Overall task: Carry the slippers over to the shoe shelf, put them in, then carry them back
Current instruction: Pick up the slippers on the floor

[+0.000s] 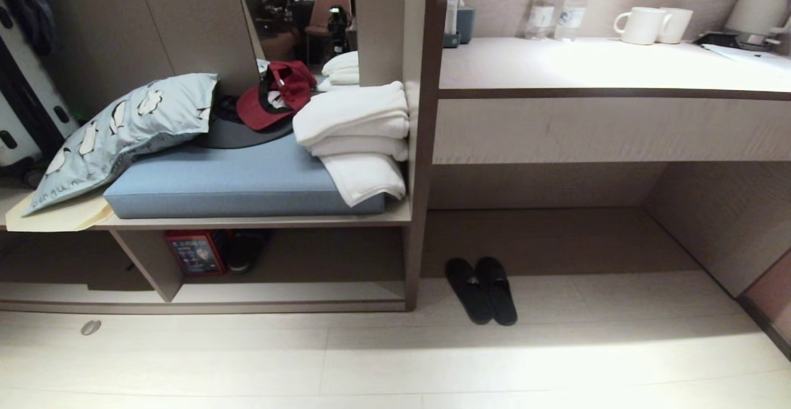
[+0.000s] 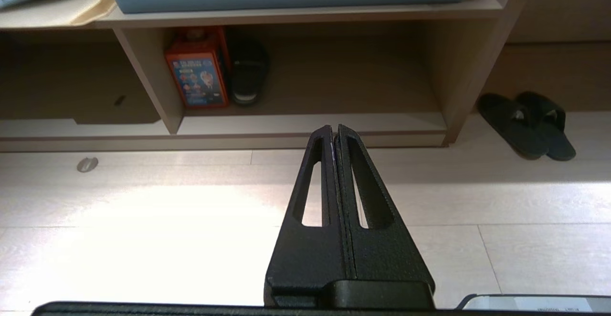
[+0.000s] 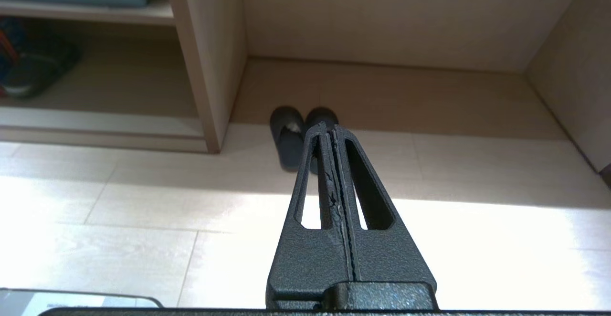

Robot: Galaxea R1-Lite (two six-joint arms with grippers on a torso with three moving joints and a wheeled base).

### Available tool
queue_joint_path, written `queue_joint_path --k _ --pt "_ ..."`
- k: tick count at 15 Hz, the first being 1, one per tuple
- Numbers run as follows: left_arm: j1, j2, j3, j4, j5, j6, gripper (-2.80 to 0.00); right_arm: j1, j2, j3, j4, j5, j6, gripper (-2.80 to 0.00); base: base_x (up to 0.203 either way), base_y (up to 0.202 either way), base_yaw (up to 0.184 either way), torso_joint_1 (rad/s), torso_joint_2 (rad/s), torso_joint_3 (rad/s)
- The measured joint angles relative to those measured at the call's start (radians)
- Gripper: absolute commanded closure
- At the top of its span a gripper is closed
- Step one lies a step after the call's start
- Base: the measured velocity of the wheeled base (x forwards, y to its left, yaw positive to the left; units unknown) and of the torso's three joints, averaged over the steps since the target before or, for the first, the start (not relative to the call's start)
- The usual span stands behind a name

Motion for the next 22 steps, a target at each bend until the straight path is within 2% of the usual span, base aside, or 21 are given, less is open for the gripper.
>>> queue_joint_path --k 22 --pt "0.000 0.000 -0.001 0.001 0.000 0.003 0.00 0.000 0.000 0.000 0.000 0.000 0.001 0.00 0.000 0.000 0.000 0.005 0.00 -0.199"
